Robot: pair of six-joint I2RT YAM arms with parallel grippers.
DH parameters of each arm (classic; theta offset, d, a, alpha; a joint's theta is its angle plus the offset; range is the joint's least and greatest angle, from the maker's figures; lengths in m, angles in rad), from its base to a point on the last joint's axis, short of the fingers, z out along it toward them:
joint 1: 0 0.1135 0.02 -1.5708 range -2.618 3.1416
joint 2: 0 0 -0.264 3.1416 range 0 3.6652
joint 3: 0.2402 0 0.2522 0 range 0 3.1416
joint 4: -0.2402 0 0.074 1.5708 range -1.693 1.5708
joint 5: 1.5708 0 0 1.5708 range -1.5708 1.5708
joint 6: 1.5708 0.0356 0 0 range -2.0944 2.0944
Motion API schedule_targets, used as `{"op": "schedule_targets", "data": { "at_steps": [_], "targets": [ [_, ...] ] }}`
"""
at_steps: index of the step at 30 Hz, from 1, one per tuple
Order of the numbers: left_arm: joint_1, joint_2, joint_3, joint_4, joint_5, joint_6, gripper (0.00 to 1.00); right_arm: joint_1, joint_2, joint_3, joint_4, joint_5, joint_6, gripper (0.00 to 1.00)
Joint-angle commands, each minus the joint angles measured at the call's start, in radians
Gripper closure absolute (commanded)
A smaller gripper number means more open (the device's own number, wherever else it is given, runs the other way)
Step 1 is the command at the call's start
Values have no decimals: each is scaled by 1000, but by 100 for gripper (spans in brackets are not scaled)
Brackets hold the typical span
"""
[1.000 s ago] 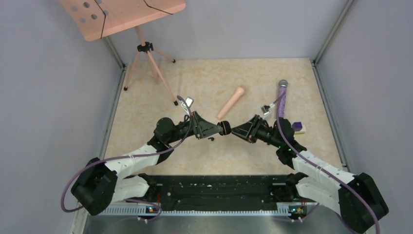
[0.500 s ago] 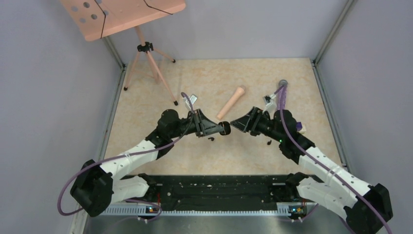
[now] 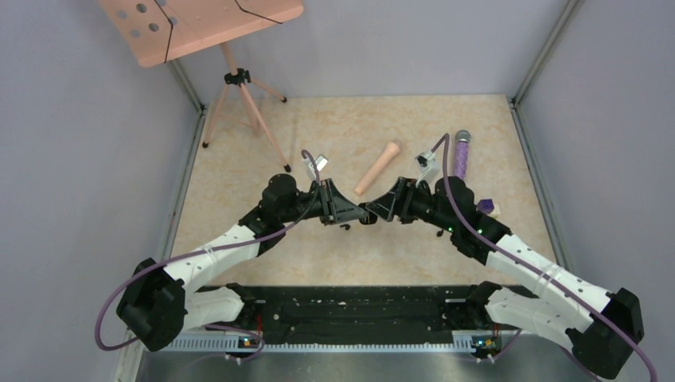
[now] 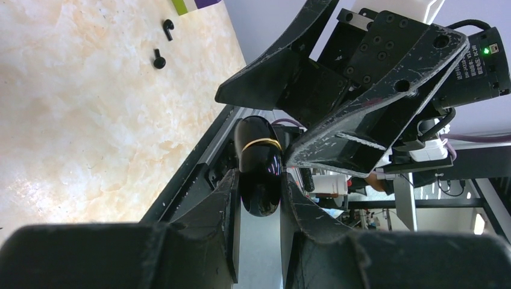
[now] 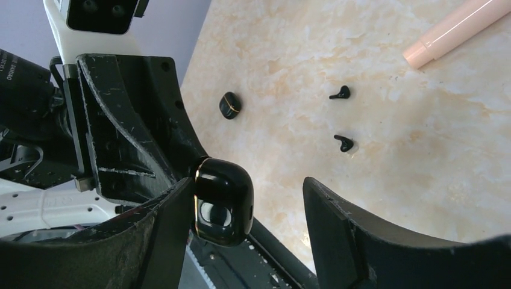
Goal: Insert the wireless bluetooth earbuds into the charging case
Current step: Pass from the left arm to the right
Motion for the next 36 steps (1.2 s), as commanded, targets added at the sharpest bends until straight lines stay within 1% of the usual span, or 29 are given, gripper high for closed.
{"op": "schedule_targets", "data": {
  "at_steps": [1, 6, 10, 14, 18, 19, 22, 28, 31, 33, 34, 36],
  "targets": [
    [1, -5, 46, 30, 24, 16, 100, 4, 6, 11, -18, 37, -21, 35],
    [1, -19, 52, 29, 22, 20, 100, 4, 6, 6, -50, 66, -20, 35],
    [1, -18, 54, 30, 30, 18, 100, 4, 1, -6, -21, 41, -8, 37],
    [1, -22, 49, 41, 30, 15, 100, 2, 17, -31, 43, -25, 36, 38],
    [1, -35, 46, 42, 19, 18, 100, -11, 34, -85, 176, -129, 124, 43],
    [2, -37, 47, 40, 18, 20, 100, -17, 38, -98, 204, -144, 143, 45],
    [1, -41, 45, 31, 16, 23, 100, -28, 36, -122, 239, -155, 168, 59],
    [2, -49, 40, 34, 22, 25, 100, -32, 27, -125, 245, -163, 172, 69],
    [2, -48, 40, 43, 27, 23, 100, -33, 25, -127, 266, -175, 180, 82],
    [1, -47, 42, 48, 30, 21, 100, -33, 24, -125, 271, -176, 183, 97],
    [2, -47, 42, 48, 31, 19, 86, -33, 23, -122, 266, -172, 181, 100],
    [2, -47, 42, 44, 31, 19, 51, -33, 19, -112, 240, -154, 169, 100]
  ]
}}
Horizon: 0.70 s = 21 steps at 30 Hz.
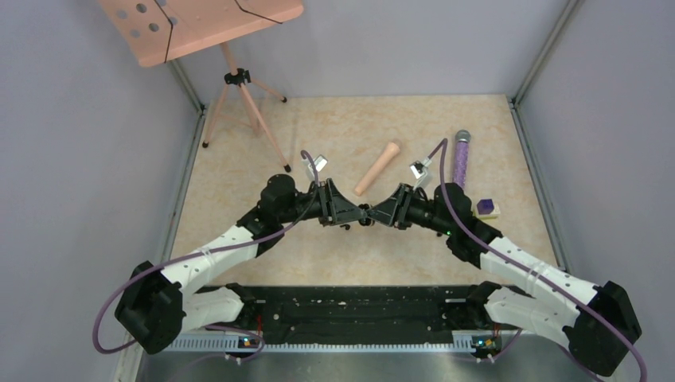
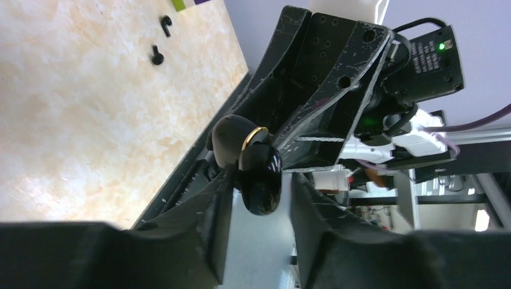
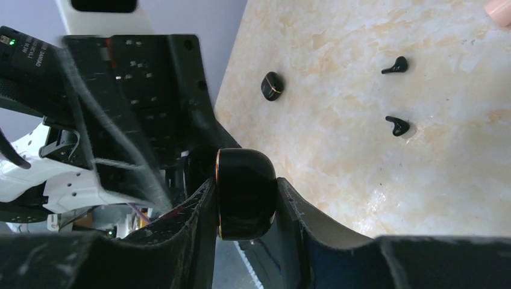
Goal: Insert the wireless bluetooth earbuds into the charging case
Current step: Pass from the left arm to the right, then pass from the right arm to the left
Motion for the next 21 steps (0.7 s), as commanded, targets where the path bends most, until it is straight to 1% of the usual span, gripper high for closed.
{"op": "schedule_targets", "data": {
  "at_steps": [1, 2, 3, 4, 7, 11, 13, 15, 19, 21],
  "targets": [
    [2, -29, 41, 68, 18, 6, 26, -8, -18, 21, 0, 15, -5, 100],
    [2, -33, 42, 56, 11, 12, 15, -8, -22, 26, -18, 30, -9, 100],
    [2, -38, 42, 40, 2, 21, 7, -8, -28, 30, -42, 41, -14, 100],
    [1, -43, 43, 26, -8, 30, 1, -8, -32, 35, -54, 50, -18, 100],
    [2, -57, 37, 16, -29, 37, 1, -8, -40, 40, -66, 57, -22, 100],
    [2, -55, 34, 25, -26, 37, 19, -9, -41, 42, -64, 57, -18, 100],
    [2, -49, 30, 32, -19, 37, 23, -8, -38, 40, -54, 51, -11, 100],
    [2, -42, 21, 48, -8, 33, 23, -8, -36, 39, -42, 44, -2, 100],
    [2, -38, 2, 77, 1, 22, 17, -24, -31, 22, 0, 9, 28, 100],
    [2, -39, -7, 81, -2, 23, 17, -36, -31, 9, 27, -12, 46, 100]
  ]
}}
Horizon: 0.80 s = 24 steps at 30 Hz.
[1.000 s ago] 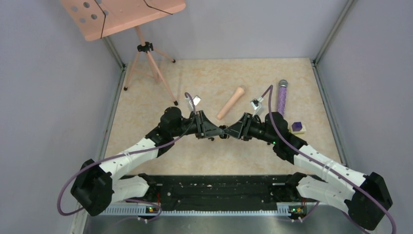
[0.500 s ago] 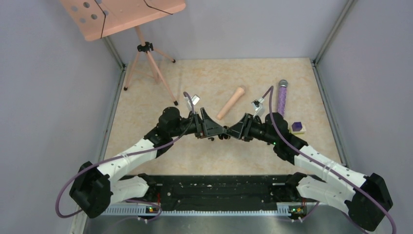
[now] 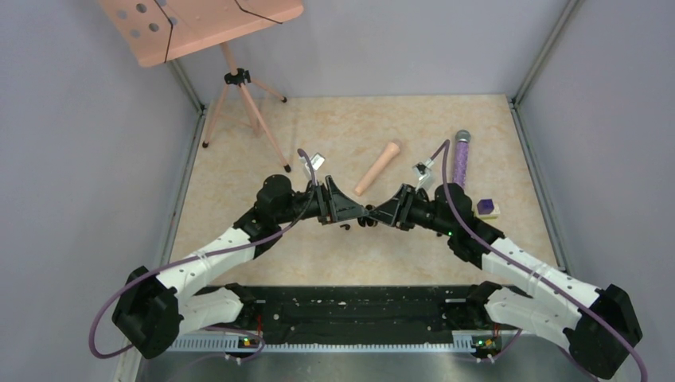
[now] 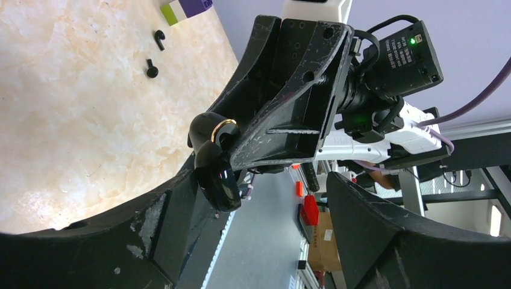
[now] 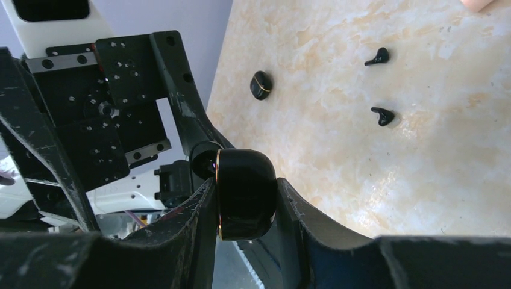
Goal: Insert the wireless bluetooth earbuds into the charging case
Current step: Pass from the right arm to the left
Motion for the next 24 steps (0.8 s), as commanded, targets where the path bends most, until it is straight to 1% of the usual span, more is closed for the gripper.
{"op": "schedule_targets", "data": {
  "at_steps": [1, 3, 5, 7, 9, 13, 17, 19, 22, 24],
  "targets": [
    [2, -5, -13, 74, 10, 2, 18, -34, -15, 1, 111, -52, 46, 100],
    [2, -4, -18, 77, 9, 2, 23, -42, -14, -12, 137, -71, 61, 100],
    [3, -4, -22, 82, 6, -2, 31, -46, -17, -18, 152, -82, 70, 100],
    [3, -5, -26, 93, 7, -12, 37, -47, -18, -20, 160, -90, 75, 100],
    [3, -8, -36, 115, 11, -24, 39, -52, -16, -27, 181, -102, 88, 100],
    [3, -22, -69, 218, 18, -73, 39, -58, -13, -47, 223, -122, 117, 100],
    [5, -23, -80, 212, 16, -71, 38, -61, -7, -59, 266, -140, 146, 100],
    [3, -24, -94, 238, 14, -88, 41, -61, -2, -57, 273, -146, 151, 100],
    [5, -28, -108, 276, 10, -107, 48, -61, -3, -56, 271, -146, 153, 100],
    [5, -30, -108, 277, 9, -109, 50, -63, -3, -57, 274, -148, 154, 100]
  ]
}}
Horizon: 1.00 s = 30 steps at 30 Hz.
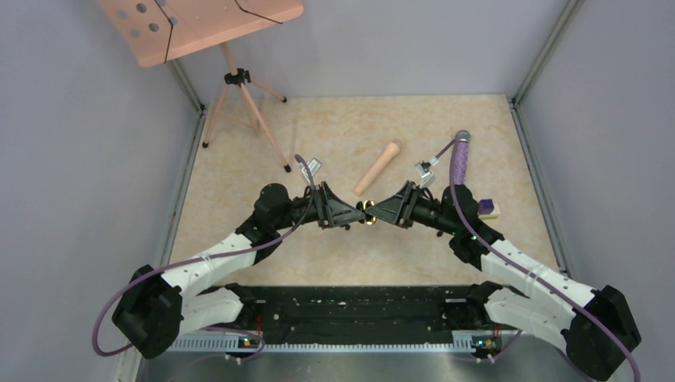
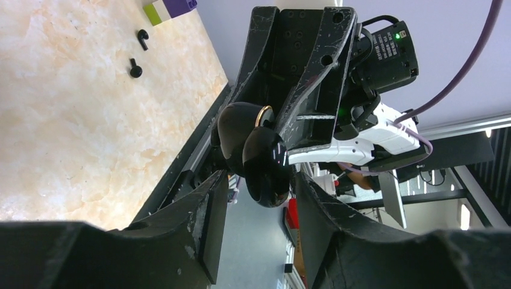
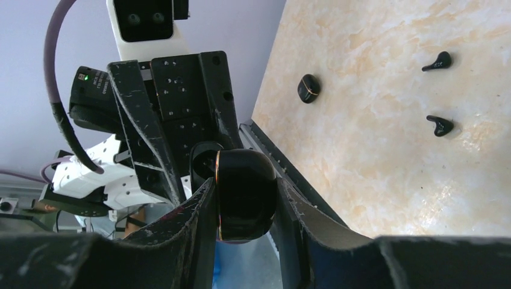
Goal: Insert the wireless bluetooth earbuds into the charging case
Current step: Pass from the right arm to the left
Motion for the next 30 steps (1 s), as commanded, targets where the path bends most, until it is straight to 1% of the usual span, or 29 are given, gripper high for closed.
{"op": "schedule_targets", "data": {
  "at_steps": [1, 5, 6, 10, 15, 16, 19, 23, 24, 25, 26, 28, 30],
  "targets": [
    [5, -29, -11, 98, 2, -17, 50, -11, -5, -1, 67, -20, 15, 100],
    [5, -23, -8, 102, 4, -23, 50, -10, -7, -1, 70, -24, 15, 100],
    [4, -21, -10, 110, 6, -30, 52, -10, -8, -1, 70, -24, 15, 100],
    [5, -18, -10, 118, 0, -38, 65, -11, -13, -2, 61, -24, 12, 100],
    [5, -15, -7, 118, 3, -40, 68, -9, -15, -5, 48, -18, 9, 100],
    [5, -15, -8, 116, 3, -40, 69, -11, -15, -6, 47, -18, 7, 100],
    [5, -15, -8, 105, -2, -38, 78, -11, -13, -4, 45, -19, 5, 100],
    [5, -15, -14, 103, -13, -40, 97, -11, -10, -1, 37, -15, 1, 99],
    [6, -16, -17, 103, -15, -38, 100, -11, -9, 2, 33, -14, -3, 91],
    [5, -18, -17, 102, -17, -38, 100, -12, -9, 7, 18, -8, -10, 70],
    [6, -19, -20, 99, -24, -36, 100, -12, -9, 17, -5, -2, -24, 59],
    [8, -25, -17, 64, -44, -24, 100, -12, -17, 49, -87, 31, -65, 47],
    [13, -35, -10, 5, -65, -3, 100, -12, -33, 80, -182, 81, -111, 42]
  ]
}}
